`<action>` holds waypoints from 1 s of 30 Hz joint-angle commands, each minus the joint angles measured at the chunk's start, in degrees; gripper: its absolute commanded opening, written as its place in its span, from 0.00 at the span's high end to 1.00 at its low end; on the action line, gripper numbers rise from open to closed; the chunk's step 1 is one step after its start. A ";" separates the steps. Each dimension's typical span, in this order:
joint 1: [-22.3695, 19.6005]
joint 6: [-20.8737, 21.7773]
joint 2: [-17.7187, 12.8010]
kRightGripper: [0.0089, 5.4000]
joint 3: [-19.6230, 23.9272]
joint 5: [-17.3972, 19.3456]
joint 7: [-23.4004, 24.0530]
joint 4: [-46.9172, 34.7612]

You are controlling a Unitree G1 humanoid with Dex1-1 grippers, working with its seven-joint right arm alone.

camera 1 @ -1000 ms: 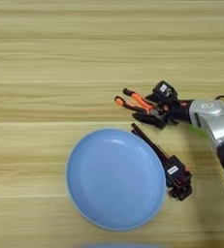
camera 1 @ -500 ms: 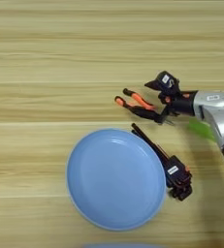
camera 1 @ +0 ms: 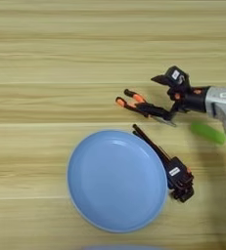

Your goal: Move the objects on the table

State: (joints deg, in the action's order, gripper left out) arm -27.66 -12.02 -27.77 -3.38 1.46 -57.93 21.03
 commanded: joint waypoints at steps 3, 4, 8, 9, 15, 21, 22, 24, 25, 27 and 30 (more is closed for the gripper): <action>-1.23 -0.08 -4.00 0.00 1.80 2.25 -0.65 -6.80; -0.84 -0.10 -4.51 0.00 1.87 2.41 -1.03 -7.34; 0.11 0.10 -6.17 0.00 2.52 2.95 -2.35 -8.40; 0.25 0.26 -6.64 0.00 2.64 3.08 -2.68 -8.37; 1.61 1.07 -8.87 0.00 2.78 3.61 -5.44 -7.81; 3.71 1.16 -10.47 0.00 2.99 3.29 -7.31 -5.05; 4.28 1.19 -10.62 0.00 2.97 3.64 -7.91 -5.06; 6.20 2.45 -11.10 0.00 3.11 4.76 -10.02 -5.60; 7.35 3.97 -11.34 0.00 3.31 5.26 -11.13 -5.73; 8.83 6.33 -11.66 0.00 3.79 5.92 -12.61 -5.13; 9.82 9.37 -11.93 0.00 5.53 8.31 -15.35 -2.69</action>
State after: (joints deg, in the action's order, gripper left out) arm -15.26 -6.10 -36.44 -1.20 7.26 -73.14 18.59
